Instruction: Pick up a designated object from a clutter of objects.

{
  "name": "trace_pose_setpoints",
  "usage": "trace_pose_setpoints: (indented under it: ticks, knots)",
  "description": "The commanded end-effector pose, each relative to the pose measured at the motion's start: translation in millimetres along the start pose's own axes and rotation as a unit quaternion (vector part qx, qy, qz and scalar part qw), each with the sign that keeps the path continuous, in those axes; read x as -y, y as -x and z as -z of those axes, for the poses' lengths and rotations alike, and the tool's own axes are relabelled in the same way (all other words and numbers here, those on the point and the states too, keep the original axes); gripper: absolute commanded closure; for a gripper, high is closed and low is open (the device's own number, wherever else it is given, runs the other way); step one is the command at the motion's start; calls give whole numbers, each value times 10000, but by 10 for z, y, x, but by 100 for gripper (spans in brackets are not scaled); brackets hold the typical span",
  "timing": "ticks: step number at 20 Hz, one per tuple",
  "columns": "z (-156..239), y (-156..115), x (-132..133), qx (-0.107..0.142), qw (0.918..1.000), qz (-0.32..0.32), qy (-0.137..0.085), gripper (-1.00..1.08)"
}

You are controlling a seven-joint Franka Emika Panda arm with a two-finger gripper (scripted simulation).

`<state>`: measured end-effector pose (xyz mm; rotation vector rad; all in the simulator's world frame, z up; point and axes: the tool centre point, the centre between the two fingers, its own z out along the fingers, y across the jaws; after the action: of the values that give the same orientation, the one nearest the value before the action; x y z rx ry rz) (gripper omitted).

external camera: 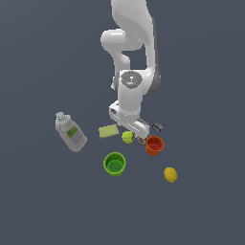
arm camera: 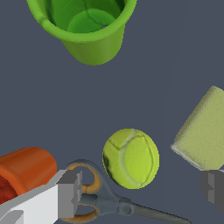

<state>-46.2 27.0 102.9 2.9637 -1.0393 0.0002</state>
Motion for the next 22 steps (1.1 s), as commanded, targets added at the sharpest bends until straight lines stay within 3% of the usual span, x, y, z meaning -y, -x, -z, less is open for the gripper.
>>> trace_pose_setpoints:
  ticks: [1,12,22]
  knots:
    - [-61,37,-9,0,9999,-123,-4,-92]
    - [-158,71,-20,4,9998,-212,-2,-92]
    - [-552,80,-26,2,9997,-227,-4,-92]
